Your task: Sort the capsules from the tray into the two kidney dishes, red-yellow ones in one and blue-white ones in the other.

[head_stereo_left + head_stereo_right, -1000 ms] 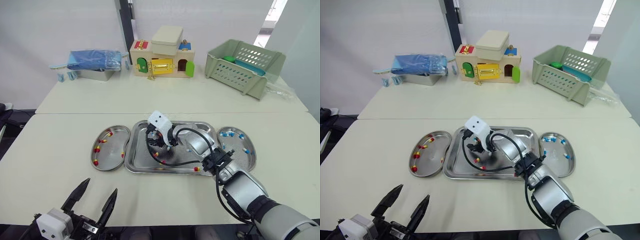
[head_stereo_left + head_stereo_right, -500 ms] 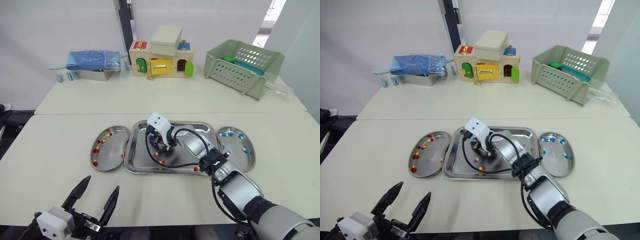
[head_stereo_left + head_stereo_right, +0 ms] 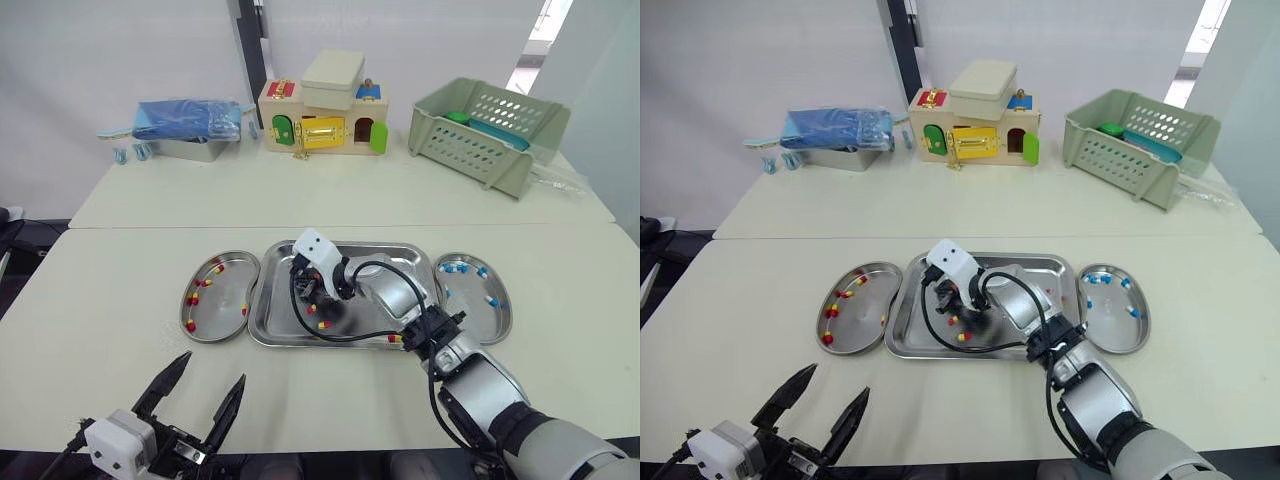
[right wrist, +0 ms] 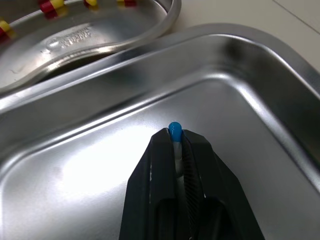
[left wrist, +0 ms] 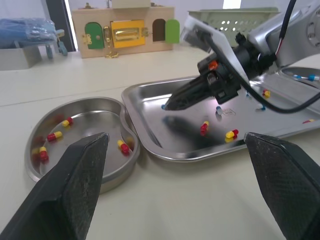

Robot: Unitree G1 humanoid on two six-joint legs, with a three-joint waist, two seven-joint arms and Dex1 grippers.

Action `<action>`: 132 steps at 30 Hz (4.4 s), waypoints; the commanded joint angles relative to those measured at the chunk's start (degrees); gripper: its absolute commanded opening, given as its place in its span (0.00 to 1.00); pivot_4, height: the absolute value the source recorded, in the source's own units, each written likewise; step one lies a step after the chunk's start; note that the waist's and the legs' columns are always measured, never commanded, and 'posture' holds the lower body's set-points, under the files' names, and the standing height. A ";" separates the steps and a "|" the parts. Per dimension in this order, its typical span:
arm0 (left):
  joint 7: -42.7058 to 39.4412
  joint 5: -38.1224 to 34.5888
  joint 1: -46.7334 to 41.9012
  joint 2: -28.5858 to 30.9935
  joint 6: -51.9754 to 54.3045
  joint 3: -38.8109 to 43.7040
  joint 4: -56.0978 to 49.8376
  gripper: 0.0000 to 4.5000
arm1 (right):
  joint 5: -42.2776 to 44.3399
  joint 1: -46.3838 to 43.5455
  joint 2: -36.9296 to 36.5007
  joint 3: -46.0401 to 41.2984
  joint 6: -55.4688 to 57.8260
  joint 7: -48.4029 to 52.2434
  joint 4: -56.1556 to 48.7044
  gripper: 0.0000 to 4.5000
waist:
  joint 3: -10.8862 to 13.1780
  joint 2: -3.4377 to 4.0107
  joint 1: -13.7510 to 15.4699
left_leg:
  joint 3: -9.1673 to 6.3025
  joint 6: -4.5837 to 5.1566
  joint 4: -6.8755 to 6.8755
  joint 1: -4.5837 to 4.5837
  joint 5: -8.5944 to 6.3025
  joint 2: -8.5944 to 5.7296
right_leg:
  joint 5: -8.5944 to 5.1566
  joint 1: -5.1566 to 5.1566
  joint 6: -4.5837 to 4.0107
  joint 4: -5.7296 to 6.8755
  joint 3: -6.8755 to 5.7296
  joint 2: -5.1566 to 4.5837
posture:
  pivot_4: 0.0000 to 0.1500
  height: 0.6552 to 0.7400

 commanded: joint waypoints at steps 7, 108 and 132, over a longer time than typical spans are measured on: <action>-9.50 -3.70 -4.12 8.25 -2.96 0.17 2.85 1.00 | 12.67 12.71 -19.83 -12.77 6.14 11.17 -33.43 0.01 | 0.03 0.05 1.10 | -0.06 0.00 0.04 -0.25 0.00 0.00 | 0.00 -0.03 0.00 -0.06 -0.13 -0.02 | 1.00 1.00; -23.28 -4.44 -17.37 34.17 29.20 28.01 19.14 1.00 | 27.15 70.19 -47.99 -48.23 -25.10 33.03 -37.60 0.99 | 0.26 -0.26 1.66 | 0.02 0.01 -0.06 0.52 -0.01 0.05 | -0.03 0.87 -0.02 -0.25 -0.18 -0.04 | 1.00 1.00; -33.51 12.80 -77.42 38.77 42.30 -25.66 27.10 1.00 | 23.26 79.86 -35.31 -36.64 -28.73 17.63 -55.12 0.99 | 0.29 -0.19 1.12 | -0.04 -0.01 0.14 0.53 0.01 0.02 | -0.03 0.87 0.00 -0.04 -0.18 0.07 | 1.00 1.00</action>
